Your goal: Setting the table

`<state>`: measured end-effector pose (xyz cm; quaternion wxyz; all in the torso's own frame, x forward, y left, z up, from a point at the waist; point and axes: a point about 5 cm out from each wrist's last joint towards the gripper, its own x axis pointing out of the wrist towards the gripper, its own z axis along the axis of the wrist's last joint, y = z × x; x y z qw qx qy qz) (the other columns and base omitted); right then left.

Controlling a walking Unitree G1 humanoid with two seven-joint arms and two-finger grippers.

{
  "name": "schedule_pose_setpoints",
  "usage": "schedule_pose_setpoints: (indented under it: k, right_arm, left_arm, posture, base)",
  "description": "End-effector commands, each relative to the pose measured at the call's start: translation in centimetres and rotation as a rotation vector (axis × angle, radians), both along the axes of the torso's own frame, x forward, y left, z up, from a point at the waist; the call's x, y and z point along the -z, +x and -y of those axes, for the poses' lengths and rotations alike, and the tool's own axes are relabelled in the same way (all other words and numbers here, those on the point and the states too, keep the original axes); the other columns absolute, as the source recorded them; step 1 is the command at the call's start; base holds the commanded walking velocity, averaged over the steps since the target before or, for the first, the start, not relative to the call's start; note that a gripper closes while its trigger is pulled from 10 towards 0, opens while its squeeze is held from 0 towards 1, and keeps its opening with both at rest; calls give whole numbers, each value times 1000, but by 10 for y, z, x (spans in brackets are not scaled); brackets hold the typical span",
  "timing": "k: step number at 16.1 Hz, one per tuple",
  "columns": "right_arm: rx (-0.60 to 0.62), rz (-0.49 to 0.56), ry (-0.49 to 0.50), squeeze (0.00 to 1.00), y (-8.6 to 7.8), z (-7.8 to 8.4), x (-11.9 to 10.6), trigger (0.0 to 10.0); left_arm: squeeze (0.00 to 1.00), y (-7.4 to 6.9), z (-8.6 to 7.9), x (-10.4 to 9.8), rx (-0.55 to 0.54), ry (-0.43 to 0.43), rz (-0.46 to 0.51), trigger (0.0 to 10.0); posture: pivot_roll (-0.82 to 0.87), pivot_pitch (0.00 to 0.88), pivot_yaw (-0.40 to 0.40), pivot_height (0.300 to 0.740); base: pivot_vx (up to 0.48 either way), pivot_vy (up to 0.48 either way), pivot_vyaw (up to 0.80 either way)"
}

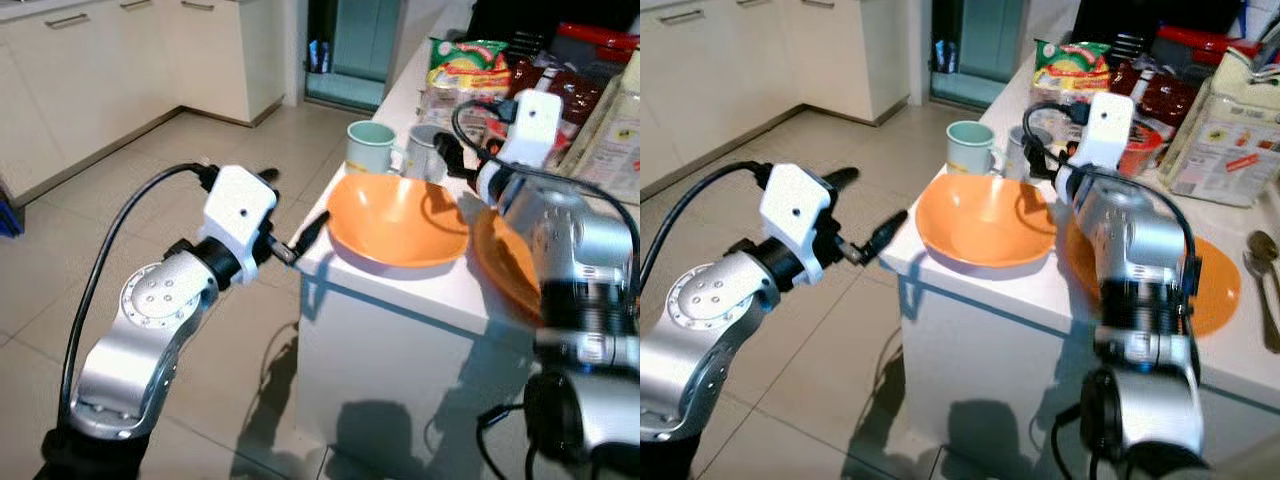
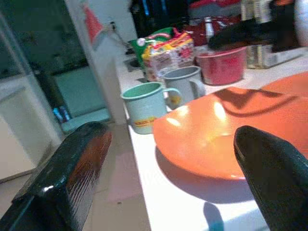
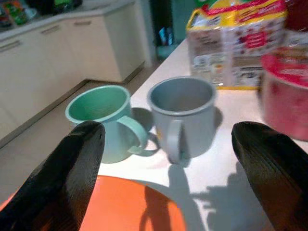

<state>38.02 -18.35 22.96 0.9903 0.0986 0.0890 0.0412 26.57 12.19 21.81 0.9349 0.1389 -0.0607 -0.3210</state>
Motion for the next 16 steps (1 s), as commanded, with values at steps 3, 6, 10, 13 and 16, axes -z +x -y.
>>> schedule_pose_setpoints:
  k: [3, 6, 10, 13, 16]
  right_arm:
    - [12, -56, -77, 0, 21, 1, 4, 10000]
    - [-3, -52, -153, 0, 31, -2, 11, 10000]
    - [83, -71, -139, 0, 37, 4, 10, 10000]
    - [112, -52, -93, 0, 39, 6, 1, 10000]
    - [196, -51, -53, 0, 39, 18, -3, 10000]
  left_arm:
    - [0, -9, 10, -3, 85, 4, -17, 10000]
    - [0, -10, 13, -3, 101, 10, -27, 10000]
    - [0, -11, 14, -4, 104, 16, -33, 10000]
    - [0, -13, 13, -5, 106, 16, -33, 10000]
    - [0, -13, 14, -4, 119, 21, -43, 10000]
  posture:
    - [58, 0, -57, 740]
    - [66, 0, -58, 740]
    - [77, 0, -64, 740]
    - [77, 0, -61, 740]
    - [65, 0, -48, 740]
  base:
    - [0, 0, 0]
    - [0, 0, 0]
    - [0, 0, 0]
    - [0, 0, 0]
    - [0, 0, 0]
